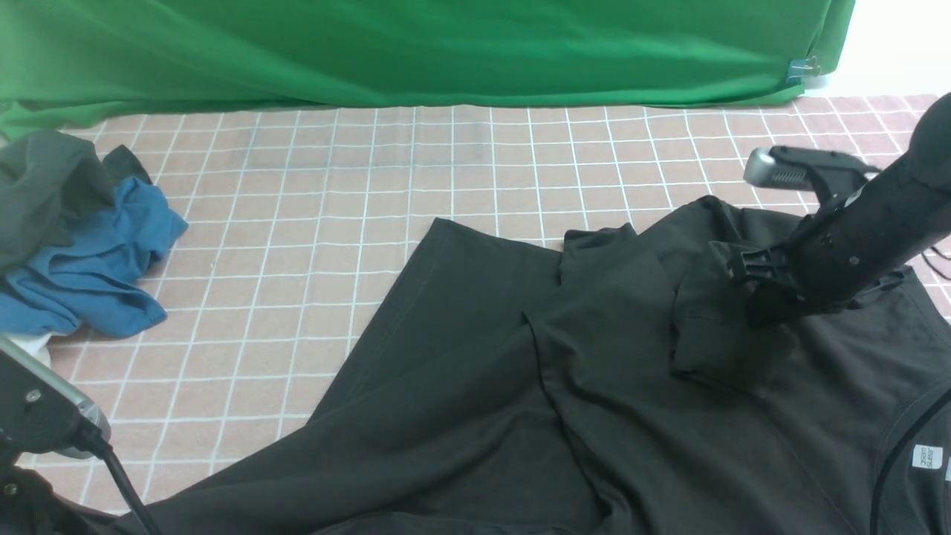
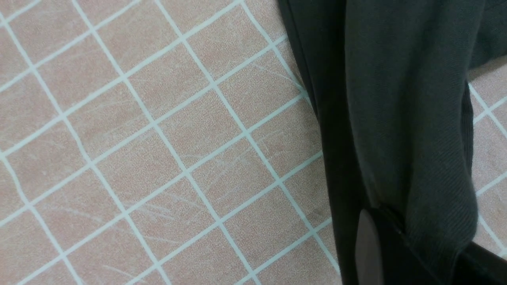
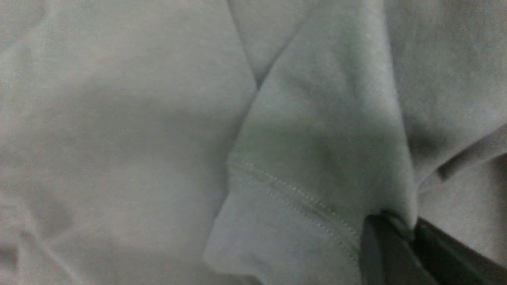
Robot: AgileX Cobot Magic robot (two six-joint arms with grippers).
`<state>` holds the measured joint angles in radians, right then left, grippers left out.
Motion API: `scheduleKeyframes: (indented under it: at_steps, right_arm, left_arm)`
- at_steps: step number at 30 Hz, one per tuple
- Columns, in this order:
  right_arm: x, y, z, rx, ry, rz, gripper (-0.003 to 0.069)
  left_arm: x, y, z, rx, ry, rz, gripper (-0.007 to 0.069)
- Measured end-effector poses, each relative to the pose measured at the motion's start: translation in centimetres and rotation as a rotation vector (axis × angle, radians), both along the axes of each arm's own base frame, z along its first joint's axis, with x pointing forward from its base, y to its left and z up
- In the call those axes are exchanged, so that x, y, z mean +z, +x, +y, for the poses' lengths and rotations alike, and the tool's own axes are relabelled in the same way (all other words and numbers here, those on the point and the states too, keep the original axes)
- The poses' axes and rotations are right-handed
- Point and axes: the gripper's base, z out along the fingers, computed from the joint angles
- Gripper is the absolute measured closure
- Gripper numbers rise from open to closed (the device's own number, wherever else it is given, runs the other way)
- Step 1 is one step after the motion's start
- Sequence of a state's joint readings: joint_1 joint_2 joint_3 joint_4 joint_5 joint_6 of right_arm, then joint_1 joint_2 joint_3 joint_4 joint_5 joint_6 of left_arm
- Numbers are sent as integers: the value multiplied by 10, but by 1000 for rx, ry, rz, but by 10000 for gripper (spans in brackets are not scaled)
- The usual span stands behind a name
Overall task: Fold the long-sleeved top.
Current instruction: Use the right arm to drag and drop the cuff onto the cuffclosest to the right arm
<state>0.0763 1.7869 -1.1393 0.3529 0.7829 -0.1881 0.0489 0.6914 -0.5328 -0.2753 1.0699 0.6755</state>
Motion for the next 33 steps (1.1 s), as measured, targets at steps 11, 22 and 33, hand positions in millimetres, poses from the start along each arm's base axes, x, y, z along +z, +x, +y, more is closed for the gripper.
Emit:
scheduleKeyframes:
  at_steps: [11,22,33]
  right_arm:
    - [55,-6,47,266,-31,-141,617]
    - [80,-13,106,761,-171,-369,612]
    - [76,-25,128,693,-60,-280,578]
  left_arm:
    - [1,1,-2,4,-24,-9,603]
    - [1,1,-3,5,-36,-10,603]
    - [1,1,-3,3,-35,-10,603]
